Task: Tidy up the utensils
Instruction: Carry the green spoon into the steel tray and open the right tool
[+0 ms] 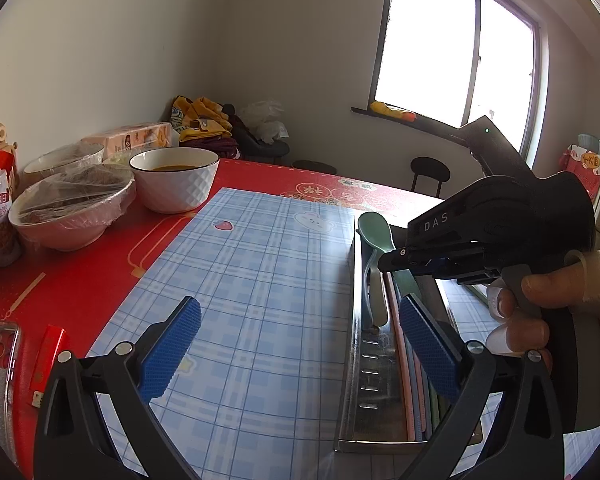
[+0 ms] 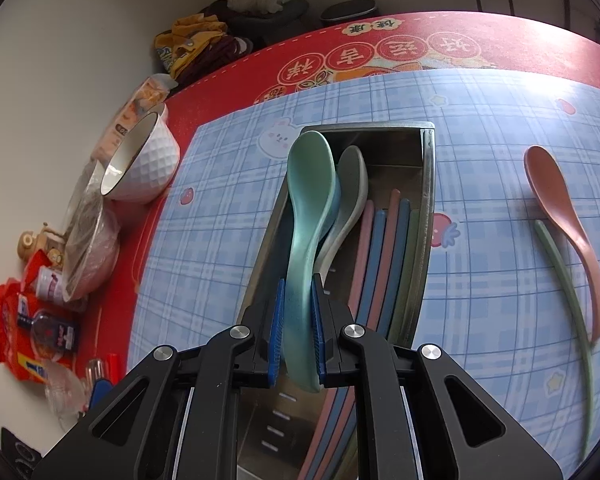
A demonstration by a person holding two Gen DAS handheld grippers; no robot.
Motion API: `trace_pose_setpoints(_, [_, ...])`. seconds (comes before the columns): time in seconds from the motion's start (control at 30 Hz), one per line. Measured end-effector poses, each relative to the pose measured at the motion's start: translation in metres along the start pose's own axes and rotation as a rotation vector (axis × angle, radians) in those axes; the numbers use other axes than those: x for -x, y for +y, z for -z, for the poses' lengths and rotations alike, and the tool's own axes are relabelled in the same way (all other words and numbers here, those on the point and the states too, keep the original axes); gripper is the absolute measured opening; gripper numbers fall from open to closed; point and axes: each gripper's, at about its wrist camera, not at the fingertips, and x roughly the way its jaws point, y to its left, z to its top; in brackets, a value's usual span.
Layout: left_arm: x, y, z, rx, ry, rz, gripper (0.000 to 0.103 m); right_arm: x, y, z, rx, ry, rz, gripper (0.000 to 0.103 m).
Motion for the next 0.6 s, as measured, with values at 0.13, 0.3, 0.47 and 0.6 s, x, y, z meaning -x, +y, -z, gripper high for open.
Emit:
trace_pose_setpoints(0.13, [0.0003, -0.0006, 0.0011, 0.002, 0.002, 0.0, 0.097, -0.004, -0.0012, 0.0022, -0.011, 0.014, 0.008, 0.013])
trace_pose_setpoints(0.3, [0.0001, -0.0009, 0.0013, 0.001, 0.002, 0.001, 0.097, -0.0042, -0.0037, 0.0041, -0.021, 0.016, 0.023, 0.013])
trace_pose_setpoints(0.47, [-0.0001, -0.001, 0.0015, 0.006, 0.003, 0.001, 0.097, 0.0, 0.0033, 0.0024, -0.003, 0.0, -0.04, 0.013])
trace_pose_setpoints(0.6, [-0.0003, -0.001, 0.0014, 0.007, 0.003, 0.001, 0.097, -0.0063, 0.0016, -0.0009, -0.022, 0.023, -0.091, 0.013])
